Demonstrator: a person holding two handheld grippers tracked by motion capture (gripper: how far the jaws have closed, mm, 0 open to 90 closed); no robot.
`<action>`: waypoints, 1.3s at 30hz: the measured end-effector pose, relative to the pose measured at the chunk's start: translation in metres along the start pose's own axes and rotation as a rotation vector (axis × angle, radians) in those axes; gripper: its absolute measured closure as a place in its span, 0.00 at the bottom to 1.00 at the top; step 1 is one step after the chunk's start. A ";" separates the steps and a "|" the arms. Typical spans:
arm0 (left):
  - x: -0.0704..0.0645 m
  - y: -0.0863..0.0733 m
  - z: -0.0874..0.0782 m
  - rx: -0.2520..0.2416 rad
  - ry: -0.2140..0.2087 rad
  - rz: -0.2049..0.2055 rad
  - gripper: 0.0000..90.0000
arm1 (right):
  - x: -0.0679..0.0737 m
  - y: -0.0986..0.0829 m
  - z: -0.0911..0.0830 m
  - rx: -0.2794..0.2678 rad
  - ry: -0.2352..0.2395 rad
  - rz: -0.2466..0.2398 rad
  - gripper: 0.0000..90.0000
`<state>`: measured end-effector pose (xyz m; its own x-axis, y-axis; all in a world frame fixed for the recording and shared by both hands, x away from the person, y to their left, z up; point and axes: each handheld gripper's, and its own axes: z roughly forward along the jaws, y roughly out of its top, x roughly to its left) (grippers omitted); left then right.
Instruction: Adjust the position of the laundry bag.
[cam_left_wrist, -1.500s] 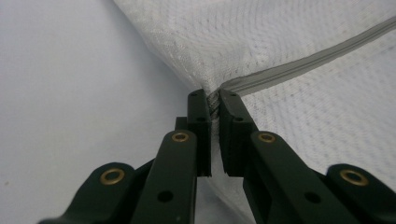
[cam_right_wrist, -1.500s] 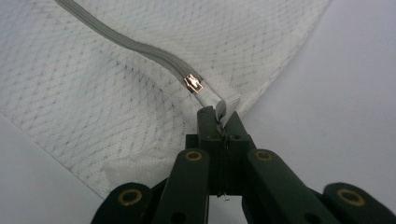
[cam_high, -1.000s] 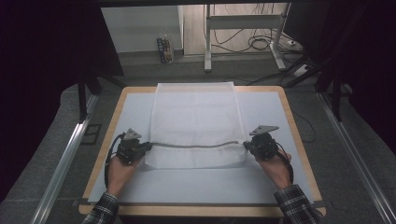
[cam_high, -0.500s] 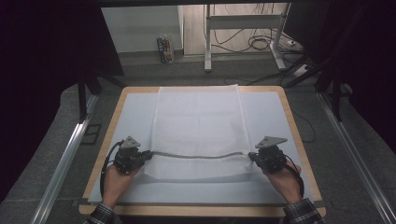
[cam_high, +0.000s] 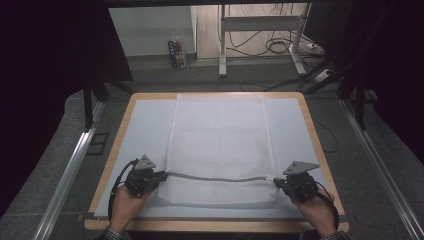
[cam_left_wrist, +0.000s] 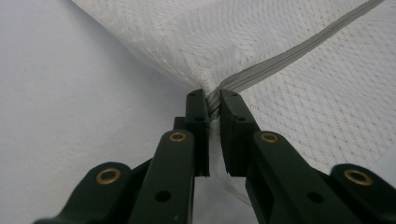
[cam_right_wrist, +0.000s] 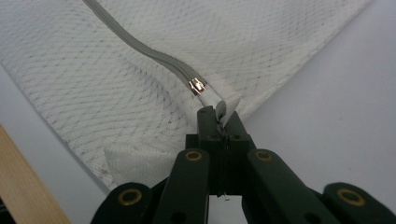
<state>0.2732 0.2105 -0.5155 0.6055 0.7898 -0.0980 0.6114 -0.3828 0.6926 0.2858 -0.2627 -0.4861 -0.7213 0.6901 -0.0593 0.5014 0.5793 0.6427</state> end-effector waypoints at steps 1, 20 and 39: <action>-0.002 -0.002 -0.001 0.004 -0.003 0.002 0.92 | 0.001 -0.003 0.000 0.009 0.006 0.004 0.99; -0.007 -0.010 0.001 0.055 0.030 0.026 0.86 | 0.004 -0.012 0.006 0.059 0.025 -0.009 0.95; -0.009 -0.017 -0.002 -0.035 0.059 0.021 0.22 | -0.004 -0.018 0.001 -0.012 -0.014 0.026 0.39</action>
<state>0.2565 0.2113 -0.5248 0.5864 0.8090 -0.0415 0.5799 -0.3835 0.7188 0.2803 -0.2755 -0.4980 -0.7011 0.7110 -0.0533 0.5142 0.5559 0.6531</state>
